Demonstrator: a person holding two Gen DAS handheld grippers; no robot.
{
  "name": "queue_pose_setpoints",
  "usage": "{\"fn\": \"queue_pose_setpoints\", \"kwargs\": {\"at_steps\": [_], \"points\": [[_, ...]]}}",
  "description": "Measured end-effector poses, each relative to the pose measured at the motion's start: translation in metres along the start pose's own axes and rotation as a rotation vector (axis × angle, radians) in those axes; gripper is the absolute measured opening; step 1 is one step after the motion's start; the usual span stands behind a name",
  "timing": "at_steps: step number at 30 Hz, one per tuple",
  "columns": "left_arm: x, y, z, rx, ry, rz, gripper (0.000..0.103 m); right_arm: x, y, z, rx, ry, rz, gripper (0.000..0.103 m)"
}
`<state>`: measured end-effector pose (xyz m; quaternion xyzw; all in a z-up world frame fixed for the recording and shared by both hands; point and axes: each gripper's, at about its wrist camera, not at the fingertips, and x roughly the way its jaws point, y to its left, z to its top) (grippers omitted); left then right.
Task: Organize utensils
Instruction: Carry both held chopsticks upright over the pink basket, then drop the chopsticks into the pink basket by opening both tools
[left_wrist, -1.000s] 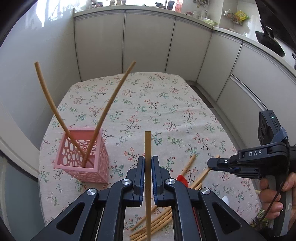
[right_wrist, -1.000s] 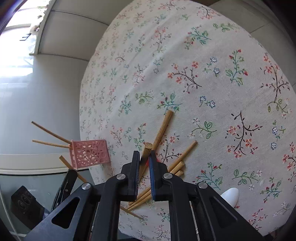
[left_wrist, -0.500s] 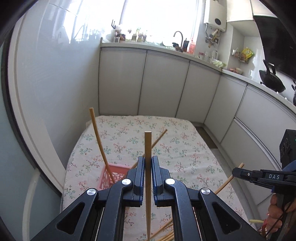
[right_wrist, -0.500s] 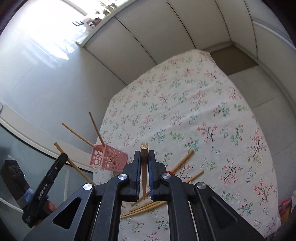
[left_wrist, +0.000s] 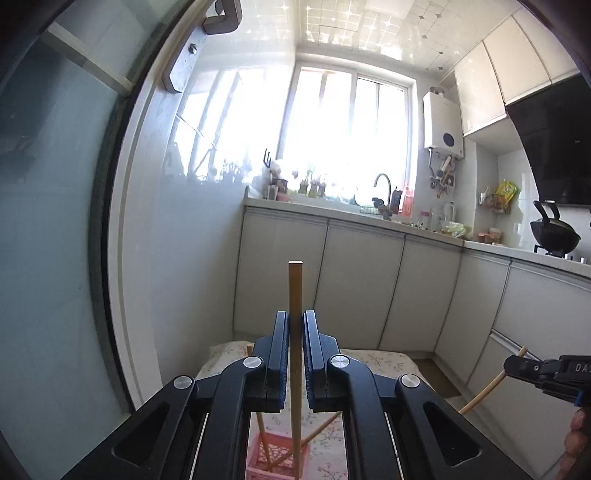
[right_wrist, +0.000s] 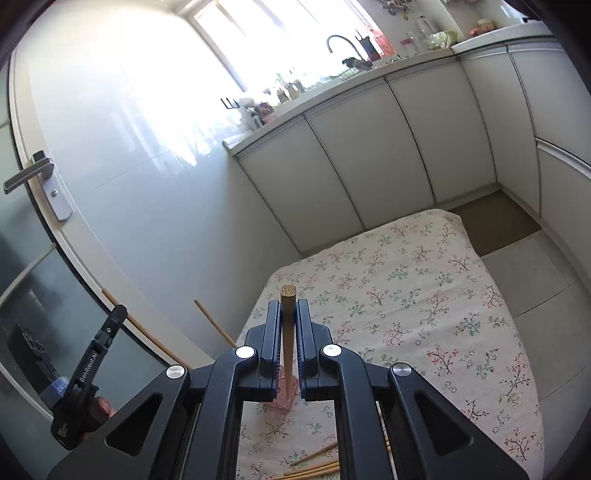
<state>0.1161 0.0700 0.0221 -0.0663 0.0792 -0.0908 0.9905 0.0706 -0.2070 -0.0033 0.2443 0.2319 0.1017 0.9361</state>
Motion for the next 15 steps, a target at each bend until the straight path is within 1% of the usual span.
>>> {"fn": "queue_pose_setpoints", "kwargs": {"at_steps": [3,8,11,15], "points": [[0.009,0.000,-0.005,0.026,-0.009,0.028,0.007,0.005,0.008,0.002,-0.001,-0.021,0.037,0.008],[0.032,0.006,-0.018,0.024,0.003,0.039,0.007,0.023,0.020,0.000,-0.004,-0.030,0.084,0.008],[0.042,0.009,-0.026,0.039,-0.011,0.039,0.007,0.040,0.027,-0.002,-0.014,-0.023,0.095,0.008],[0.061,0.007,-0.038,0.082,0.019,0.056,0.007,0.065,0.033,-0.010,-0.036,-0.010,0.091,0.008]]}}
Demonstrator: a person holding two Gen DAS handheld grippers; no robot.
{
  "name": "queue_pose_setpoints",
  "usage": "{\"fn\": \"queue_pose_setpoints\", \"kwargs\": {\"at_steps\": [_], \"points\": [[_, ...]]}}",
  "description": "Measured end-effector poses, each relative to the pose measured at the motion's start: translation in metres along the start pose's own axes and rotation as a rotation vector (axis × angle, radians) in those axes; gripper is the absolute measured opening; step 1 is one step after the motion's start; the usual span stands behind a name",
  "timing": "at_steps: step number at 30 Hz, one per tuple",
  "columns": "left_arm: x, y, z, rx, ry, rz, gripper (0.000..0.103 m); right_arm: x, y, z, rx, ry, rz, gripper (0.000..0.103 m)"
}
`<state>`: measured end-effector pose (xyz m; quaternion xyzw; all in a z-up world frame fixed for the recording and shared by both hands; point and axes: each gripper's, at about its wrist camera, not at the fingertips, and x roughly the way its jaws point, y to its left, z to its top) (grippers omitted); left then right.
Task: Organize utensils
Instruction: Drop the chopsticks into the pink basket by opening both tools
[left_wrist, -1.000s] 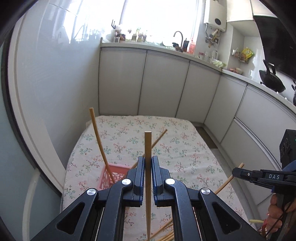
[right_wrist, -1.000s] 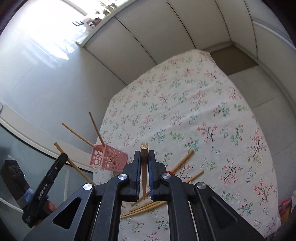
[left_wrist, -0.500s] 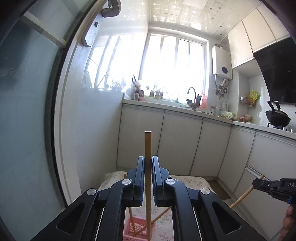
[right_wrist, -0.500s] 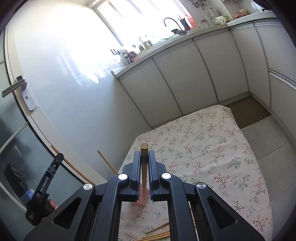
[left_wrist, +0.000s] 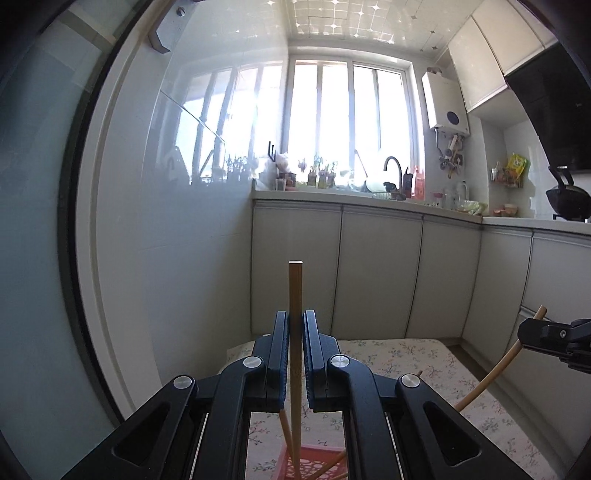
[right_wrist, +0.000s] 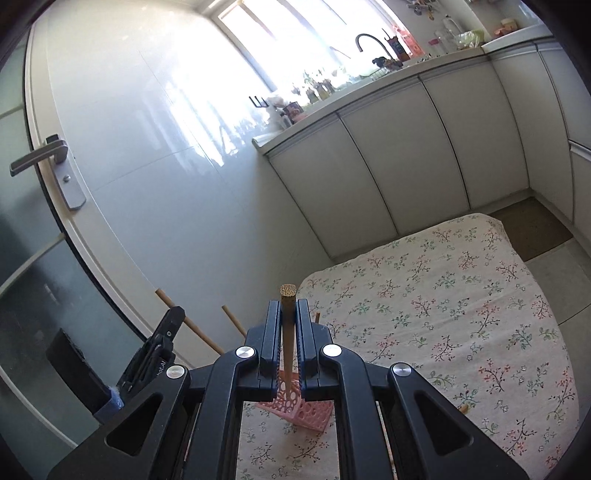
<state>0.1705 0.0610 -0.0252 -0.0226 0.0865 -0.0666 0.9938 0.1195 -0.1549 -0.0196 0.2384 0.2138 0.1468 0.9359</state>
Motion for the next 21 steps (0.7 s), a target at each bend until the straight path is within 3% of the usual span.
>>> {"fn": "queue_pose_setpoints", "kwargs": {"at_steps": [7,16,19,21], "points": [[0.030,-0.006,-0.023,0.034,0.103,-0.009,0.007,0.042,0.001,-0.019,-0.050,0.064,-0.041,0.008],[0.029,-0.011,-0.026,0.046,0.146,-0.018,0.009,0.065,-0.004,-0.031,-0.033,0.128,-0.034,0.009],[0.025,-0.014,-0.022,0.048,0.156,-0.026,0.016,0.061,-0.005,-0.028,-0.019,0.128,-0.011,0.009],[0.023,-0.015,-0.020,0.045,0.173,-0.037,0.026,0.055,-0.004,-0.025,-0.021,0.120,-0.006,0.013]]}}
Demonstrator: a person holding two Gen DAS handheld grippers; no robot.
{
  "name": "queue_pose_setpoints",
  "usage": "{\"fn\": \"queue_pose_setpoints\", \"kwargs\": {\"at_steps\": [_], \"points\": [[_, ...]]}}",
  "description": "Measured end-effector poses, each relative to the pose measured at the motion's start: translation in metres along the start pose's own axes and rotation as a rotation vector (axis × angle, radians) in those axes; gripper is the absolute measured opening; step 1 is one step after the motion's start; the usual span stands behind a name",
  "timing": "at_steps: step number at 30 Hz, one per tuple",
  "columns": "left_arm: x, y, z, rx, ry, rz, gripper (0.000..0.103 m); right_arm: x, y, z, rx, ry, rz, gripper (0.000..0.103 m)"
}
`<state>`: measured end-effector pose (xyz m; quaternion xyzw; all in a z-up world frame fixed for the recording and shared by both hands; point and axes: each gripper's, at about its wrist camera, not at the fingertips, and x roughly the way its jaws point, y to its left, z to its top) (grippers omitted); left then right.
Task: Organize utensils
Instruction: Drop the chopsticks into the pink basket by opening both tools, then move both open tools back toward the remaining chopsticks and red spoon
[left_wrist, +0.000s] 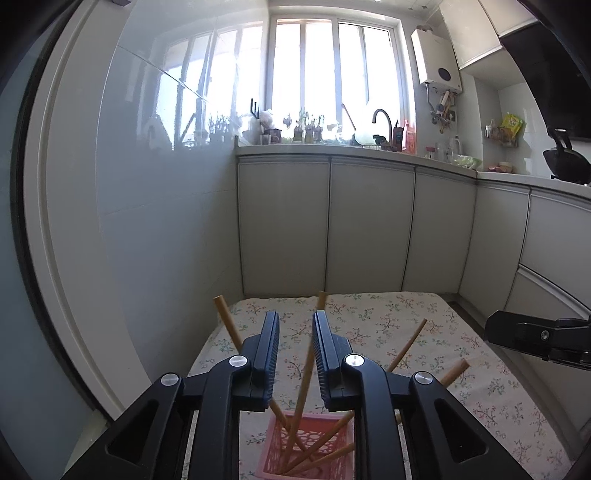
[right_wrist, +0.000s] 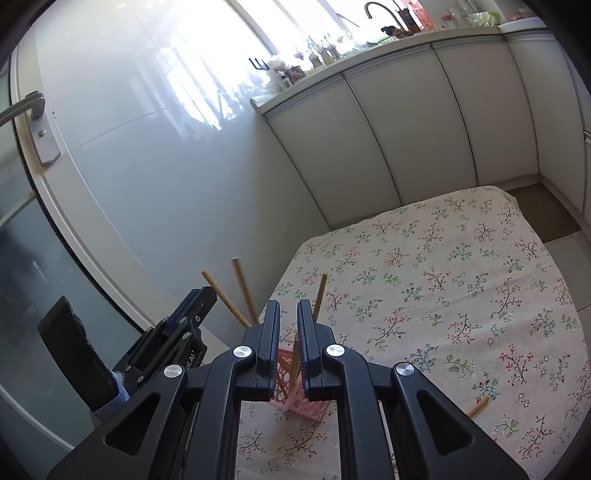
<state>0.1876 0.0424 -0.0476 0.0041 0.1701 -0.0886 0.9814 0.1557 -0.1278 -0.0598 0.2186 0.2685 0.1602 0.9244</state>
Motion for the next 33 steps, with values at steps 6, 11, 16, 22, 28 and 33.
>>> {"fn": "queue_pose_setpoints", "kwargs": {"at_steps": [6,11,16,22,28,33], "points": [[-0.013,-0.005,0.004,0.009,0.037,-0.024,0.043,-0.020,0.000,0.005,0.001,-0.018,0.007,0.030],[-0.023,-0.009,0.006,0.002,0.093,-0.054,0.057,-0.039,-0.004,0.007,-0.008,-0.006,-0.030,0.040],[-0.032,-0.016,-0.002,0.002,0.179,-0.092,0.067,-0.056,-0.019,0.007,0.001,0.027,-0.078,0.049],[-0.038,-0.032,-0.012,0.038,0.281,-0.137,0.078,-0.070,-0.045,0.001,0.010,0.085,-0.140,0.052],[-0.034,-0.052,-0.026,0.033,0.401,-0.232,0.080,-0.080,-0.069,-0.011,0.025,0.158,-0.202,0.059],[-0.030,-0.075,-0.044,0.084,0.485,-0.273,0.082,-0.083,-0.087,-0.023,0.033,0.232,-0.262,0.065]]}}
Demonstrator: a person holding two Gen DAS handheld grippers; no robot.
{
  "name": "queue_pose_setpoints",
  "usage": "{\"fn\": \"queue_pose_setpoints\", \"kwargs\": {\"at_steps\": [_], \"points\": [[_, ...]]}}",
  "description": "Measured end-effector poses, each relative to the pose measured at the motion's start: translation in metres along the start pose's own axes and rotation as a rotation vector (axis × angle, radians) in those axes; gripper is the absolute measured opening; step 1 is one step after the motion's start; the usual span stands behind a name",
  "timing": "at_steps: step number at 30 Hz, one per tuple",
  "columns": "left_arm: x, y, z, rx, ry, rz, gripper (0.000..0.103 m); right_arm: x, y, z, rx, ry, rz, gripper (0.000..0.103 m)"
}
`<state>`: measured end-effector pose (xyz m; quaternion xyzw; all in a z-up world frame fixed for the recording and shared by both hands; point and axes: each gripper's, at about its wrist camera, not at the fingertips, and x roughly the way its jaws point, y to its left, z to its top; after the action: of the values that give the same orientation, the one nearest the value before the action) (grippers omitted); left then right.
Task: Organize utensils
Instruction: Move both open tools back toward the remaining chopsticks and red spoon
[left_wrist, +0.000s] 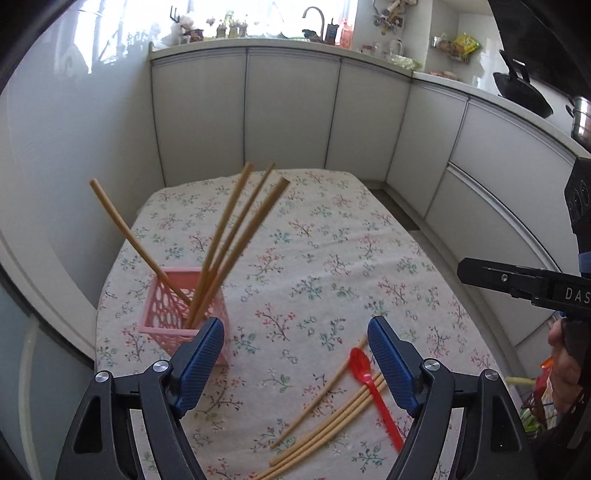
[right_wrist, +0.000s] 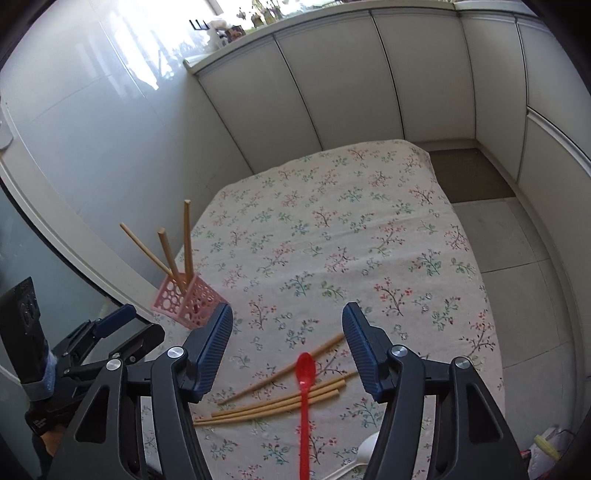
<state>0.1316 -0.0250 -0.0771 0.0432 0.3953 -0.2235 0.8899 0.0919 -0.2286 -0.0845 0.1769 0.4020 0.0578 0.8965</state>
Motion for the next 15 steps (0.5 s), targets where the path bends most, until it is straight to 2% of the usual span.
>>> {"fn": "queue_pose_setpoints", "kwargs": {"at_steps": [3,7,12,13,15], "points": [[0.014,-0.013,-0.005,0.022,0.072,-0.017,0.082,0.007,-0.009,-0.006,0.008,0.058,-0.033,0.067],[0.039,-0.028,-0.017,0.061,0.206,-0.047,0.082,0.020,-0.028,-0.017,0.046,0.168,-0.107,0.067],[0.072,-0.033,-0.030,0.045,0.317,-0.067,0.079,0.038,-0.047,-0.032,0.069,0.290,-0.170,0.067],[0.079,-0.032,-0.031,0.031,0.332,-0.076,0.077,0.040,-0.050,-0.035,0.071,0.307,-0.180,0.067],[0.090,-0.032,-0.033,0.002,0.366,-0.110,0.063,0.043,-0.055,-0.039,0.083,0.335,-0.189,0.067]]}}
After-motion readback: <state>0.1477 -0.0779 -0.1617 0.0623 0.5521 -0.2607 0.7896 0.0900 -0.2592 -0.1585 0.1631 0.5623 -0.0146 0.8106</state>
